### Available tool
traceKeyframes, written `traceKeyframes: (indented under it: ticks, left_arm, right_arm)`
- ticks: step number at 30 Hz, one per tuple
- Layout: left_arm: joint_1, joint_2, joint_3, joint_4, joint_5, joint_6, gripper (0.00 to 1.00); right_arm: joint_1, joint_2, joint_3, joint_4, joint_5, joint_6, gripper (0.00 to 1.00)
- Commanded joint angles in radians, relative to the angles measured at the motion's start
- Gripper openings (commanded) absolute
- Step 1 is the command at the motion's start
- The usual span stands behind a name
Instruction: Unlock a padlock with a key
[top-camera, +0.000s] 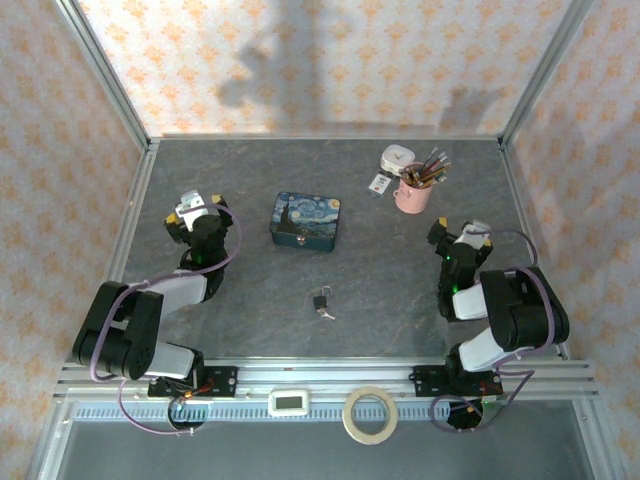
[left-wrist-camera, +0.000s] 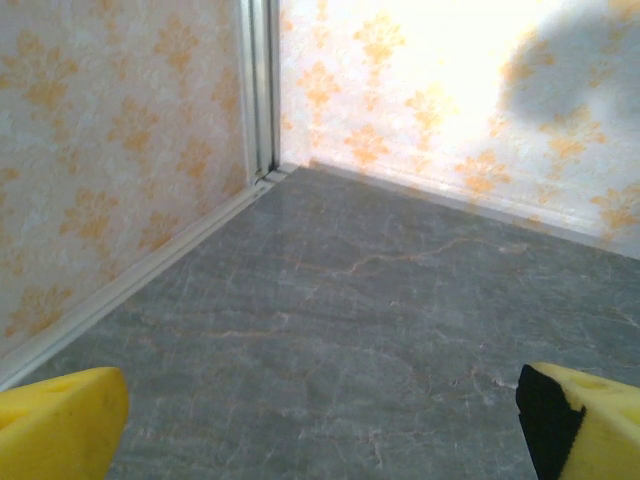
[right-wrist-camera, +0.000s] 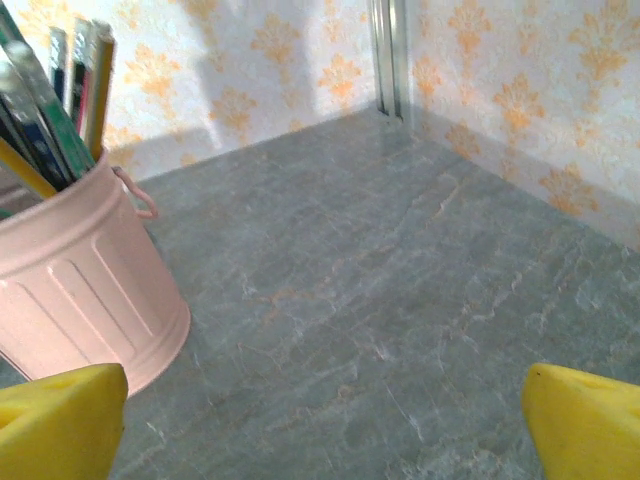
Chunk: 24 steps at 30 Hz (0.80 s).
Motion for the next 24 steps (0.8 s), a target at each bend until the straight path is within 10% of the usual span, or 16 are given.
traceKeyframes:
  ticks: [1,7,19,24]
  left_arm:
    - [0.019,0.007,-0.01,0.123,0.047,0.087,0.99]
    - [0.04,0.05,0.047,-0.124,0.035,0.02,0.99]
    - [0.135,0.179,-0.317,0.73,0.253,0.08,0.99]
    - [0.135,0.162,-0.267,0.607,0.26,0.08,0.99]
  right_arm:
    - [-0.002,-0.005,0.005,0.072,-0.002,-0.018,1.0]
    - [-0.002,-0.008,0.009,0.055,-0.003,-0.017,1.0]
    - [-0.002,-0.009,0.011,0.049,-0.002,-0.017,1.0]
    - [-0.002,-0.009,0.011,0.047,-0.003,-0.017,1.0]
